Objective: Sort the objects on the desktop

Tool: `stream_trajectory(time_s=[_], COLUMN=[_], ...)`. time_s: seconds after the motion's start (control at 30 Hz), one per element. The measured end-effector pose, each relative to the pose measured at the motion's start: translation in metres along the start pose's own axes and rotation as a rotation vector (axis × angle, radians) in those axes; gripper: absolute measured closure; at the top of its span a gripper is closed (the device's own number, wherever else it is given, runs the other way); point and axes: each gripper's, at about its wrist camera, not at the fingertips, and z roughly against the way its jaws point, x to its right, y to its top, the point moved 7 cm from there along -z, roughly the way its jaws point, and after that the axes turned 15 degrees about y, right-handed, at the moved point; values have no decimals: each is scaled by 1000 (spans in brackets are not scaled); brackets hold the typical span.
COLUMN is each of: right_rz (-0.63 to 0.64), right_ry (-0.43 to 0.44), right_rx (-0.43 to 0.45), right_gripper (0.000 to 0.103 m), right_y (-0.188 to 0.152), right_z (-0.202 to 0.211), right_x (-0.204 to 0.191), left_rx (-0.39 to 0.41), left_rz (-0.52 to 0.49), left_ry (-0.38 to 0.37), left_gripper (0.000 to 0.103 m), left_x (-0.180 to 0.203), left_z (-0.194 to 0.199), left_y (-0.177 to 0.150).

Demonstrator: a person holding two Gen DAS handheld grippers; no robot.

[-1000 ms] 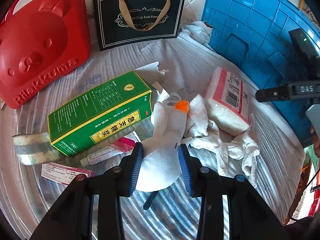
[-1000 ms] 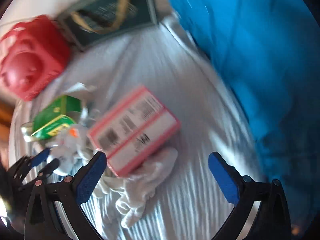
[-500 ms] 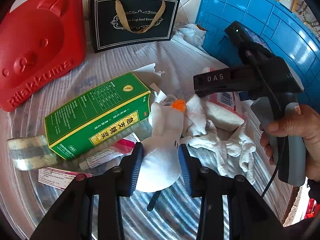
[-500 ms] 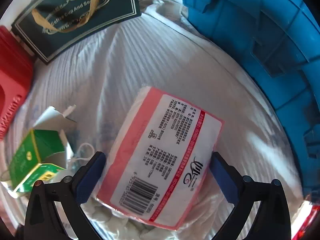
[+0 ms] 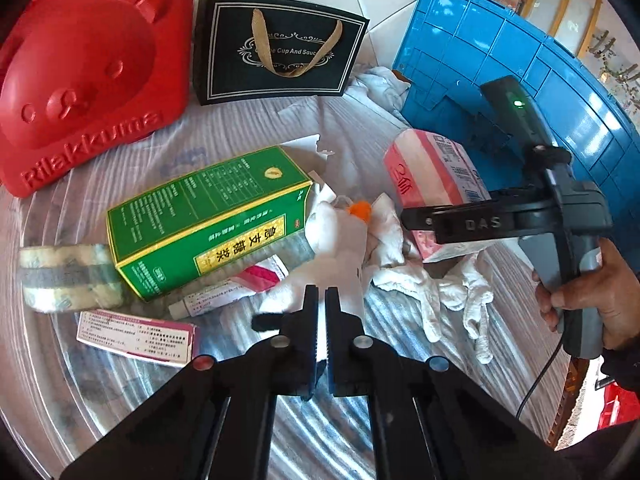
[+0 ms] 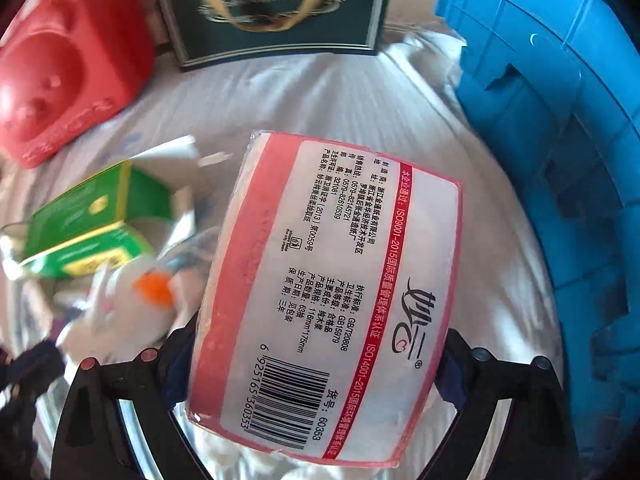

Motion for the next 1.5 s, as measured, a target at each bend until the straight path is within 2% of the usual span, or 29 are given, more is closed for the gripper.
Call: stream_trajectory(time_s=[0.07,0.13,0.2,0.23,0.27,0.3,0.37,0.4,0.47,0.57,0.6,0.67,0.7,0.83,0.97,1.23,1.43,1.5], right_rz=[23,16,2,-3,-5,-11,-36,-50,-68,-84,-92,-109,-116,-120,-85,-9,50,67], right_ry=[26,56,83,84,86,90,103,112,121,131,134,148,159,162,166,189,199,183], right_rx=[4,-5,-5,2,6,6,14,19,31,46,50,57,62,69,64,132,275,336], right_gripper=[9,9,9,9,9,9,9,8,8,8,8,8,8,8,8,8,8,8], right_y=[-14,-27,-35,-34,-37,-28,-29,-30,-34,-39,-39,-38,-39,-38,-42,-46,-51,-55], right_z=[13,22,30,38,44,32,34,35,43,54,56,59,62,65,65,99,169,198], right_x=[-3,-3,-4,-11,-9,-12,-8,-6,-3,2,4,8,10,12,4,-23,-43,-45], left_rx=[-32,-44,-37,-48,-67,-94,-117,-110,-104,-159,-168,-212,-224,-165,-138,17,204,274], left_rz=[0,3,-32,-58,-81,-101,-140,-161,-212,-302,-326,-345,-349,-391,-315,-219,-231,-241], left_ry=[28,-2,43,57,69,74,47,45,49,102,116,64,47,118,135,145,155,134], left_gripper=[100,100,99,94,82,72,15,12,12,14,19,37,43,52,56,56,56,56], left_x=[-2,0,-1,-1,-1,0,4,7,12,17,17,22,25,38,37,34,59,75], left_z=[-5,-5,-5,-7,-10,-13,-17,-18,-21,-40,-47,-56,-57,-55,-41,38,107,130], left_y=[-8,-7,0,4,6,10,17,20,26,20,17,9,7,1,-2,12,47,60])
